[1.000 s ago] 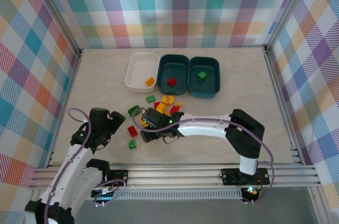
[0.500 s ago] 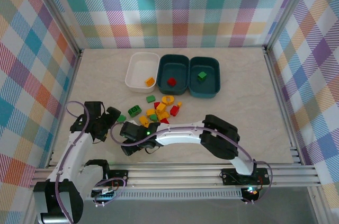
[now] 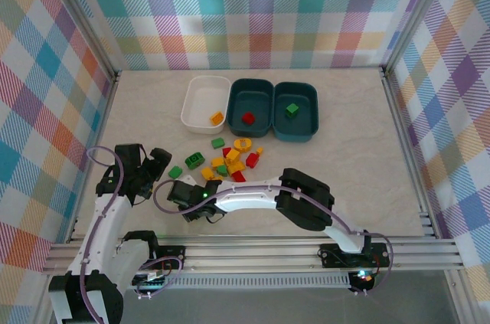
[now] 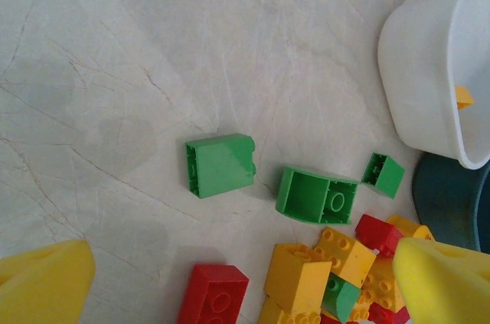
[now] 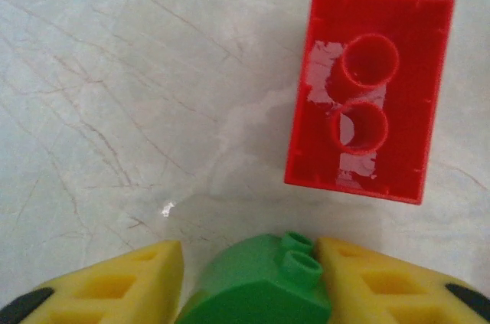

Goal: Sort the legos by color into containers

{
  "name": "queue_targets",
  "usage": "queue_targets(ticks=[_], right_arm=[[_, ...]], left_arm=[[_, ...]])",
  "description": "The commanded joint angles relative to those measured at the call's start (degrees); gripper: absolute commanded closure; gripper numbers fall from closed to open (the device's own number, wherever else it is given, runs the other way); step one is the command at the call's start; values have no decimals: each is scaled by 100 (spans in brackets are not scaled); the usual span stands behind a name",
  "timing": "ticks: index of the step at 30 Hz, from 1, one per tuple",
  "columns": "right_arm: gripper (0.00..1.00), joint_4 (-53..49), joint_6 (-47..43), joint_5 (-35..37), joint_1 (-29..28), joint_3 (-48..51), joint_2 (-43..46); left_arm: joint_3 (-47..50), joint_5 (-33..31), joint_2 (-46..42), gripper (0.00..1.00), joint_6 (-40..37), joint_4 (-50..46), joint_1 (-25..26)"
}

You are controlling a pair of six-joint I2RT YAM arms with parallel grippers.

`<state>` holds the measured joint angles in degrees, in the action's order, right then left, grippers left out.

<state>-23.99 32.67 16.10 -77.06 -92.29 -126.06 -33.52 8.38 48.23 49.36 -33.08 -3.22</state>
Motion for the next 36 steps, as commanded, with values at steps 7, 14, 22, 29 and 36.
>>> queue_targets(ticks=[7, 14, 22, 29, 36], right_arm=[[63, 372, -114, 539, -106, 897, 964], [64, 218, -1125, 1403, 211, 1066, 2004], [65, 541, -1608, 783, 2606, 1613, 2595], [64, 145, -1728, 535, 4489, 877, 1741], [64, -344, -1603, 290, 5236, 156, 1022]], left_arm=[[286, 439, 66, 0, -146, 125, -122], [598, 977, 363, 0, 79, 540, -108], [727, 505, 354, 0, 535, 986, 942], [364, -232, 832, 0, 602, 1015, 2345], [-66, -513, 1866, 1, 598, 1153, 3366]])
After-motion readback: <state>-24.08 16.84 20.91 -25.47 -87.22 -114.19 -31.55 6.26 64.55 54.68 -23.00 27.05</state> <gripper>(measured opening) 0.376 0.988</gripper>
